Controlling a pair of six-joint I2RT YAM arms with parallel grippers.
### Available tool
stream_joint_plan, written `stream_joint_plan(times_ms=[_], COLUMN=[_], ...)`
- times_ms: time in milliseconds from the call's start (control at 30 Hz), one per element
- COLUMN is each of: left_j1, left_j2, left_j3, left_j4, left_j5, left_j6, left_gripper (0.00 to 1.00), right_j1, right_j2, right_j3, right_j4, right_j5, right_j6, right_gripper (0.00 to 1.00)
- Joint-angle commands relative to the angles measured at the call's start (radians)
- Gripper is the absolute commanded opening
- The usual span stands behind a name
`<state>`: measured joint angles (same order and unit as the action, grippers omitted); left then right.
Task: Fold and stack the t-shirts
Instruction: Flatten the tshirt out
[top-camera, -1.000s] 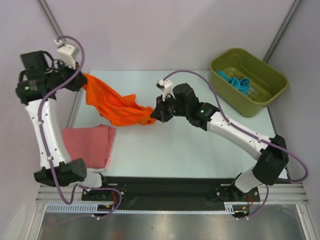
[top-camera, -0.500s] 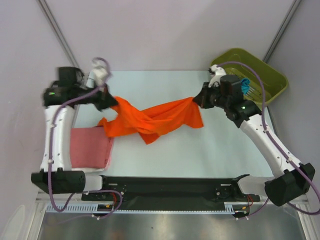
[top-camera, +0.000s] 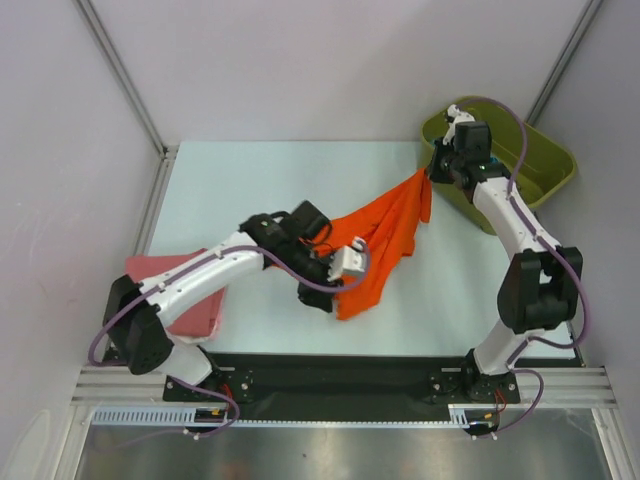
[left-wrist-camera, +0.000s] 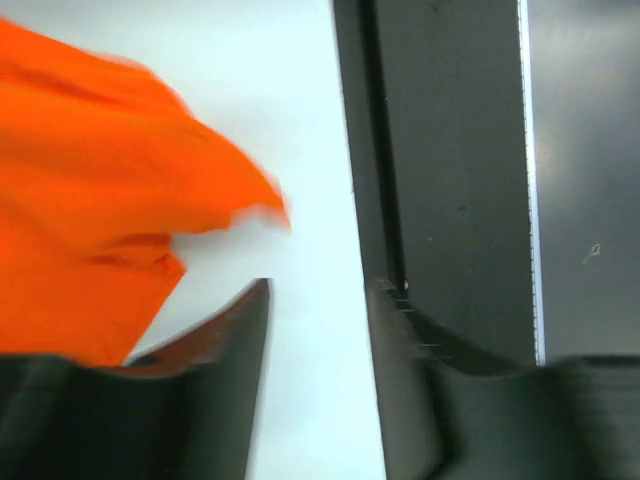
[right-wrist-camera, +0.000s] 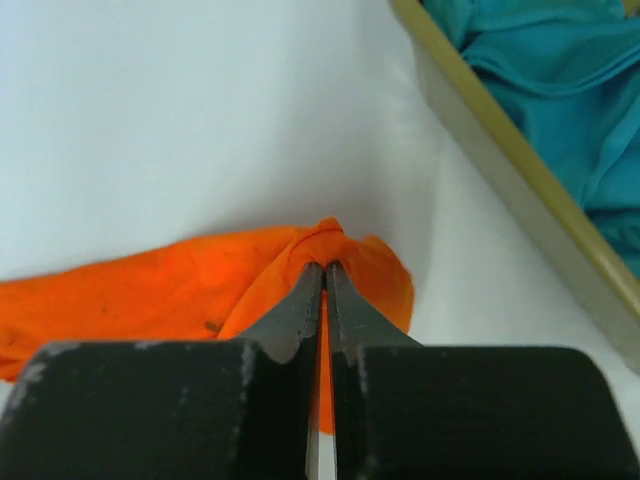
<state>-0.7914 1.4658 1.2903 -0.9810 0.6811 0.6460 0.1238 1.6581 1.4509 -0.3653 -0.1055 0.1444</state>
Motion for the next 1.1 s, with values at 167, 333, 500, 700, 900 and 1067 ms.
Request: stream_joint_plan(times_ms=[167,333,500,700,900,1067], left_j1=[-0.083,0.102,0.221,0.385,0.386,0.386], left_j2=[-0.002,-0.081,-0.042,0.088,0.211,0.235], left_j3=[0.073,-0.054,-0.336,-0.335,-0.310,-0.310], left_j4=[0.131,0.305,0.511,0.591,0.604,0.607], left_j5=[-0.097,-0.442,-0.837,-0.855,-0.816,-0.790], left_j6=[-0.017,-0.097,-0.013,0.020,0.072,0.058], left_gripper=[0.76,0.76,0.75,0.74,0.72,0.35], right_j1=[-0.003,0.048,0.242,0.491,0.643,0.654], right_j2=[0.045,-0.148,-0.403,-0.517,-0.526,-0.494], right_j3=[0.241,0.059,-0.234,-0.510,-0.705,-0.762], right_j4=[-0.121,-0.210,-0.242,-0.252,-0.180,-0.074], right_j5=[0.090,0.203,0.236,0.115,0.069,0.035], right_j6=[0.001,0.078,0.184,0.294,0.392,0.435], right_gripper=[0.61,0.68,0.64,0.57,0.61,0.58])
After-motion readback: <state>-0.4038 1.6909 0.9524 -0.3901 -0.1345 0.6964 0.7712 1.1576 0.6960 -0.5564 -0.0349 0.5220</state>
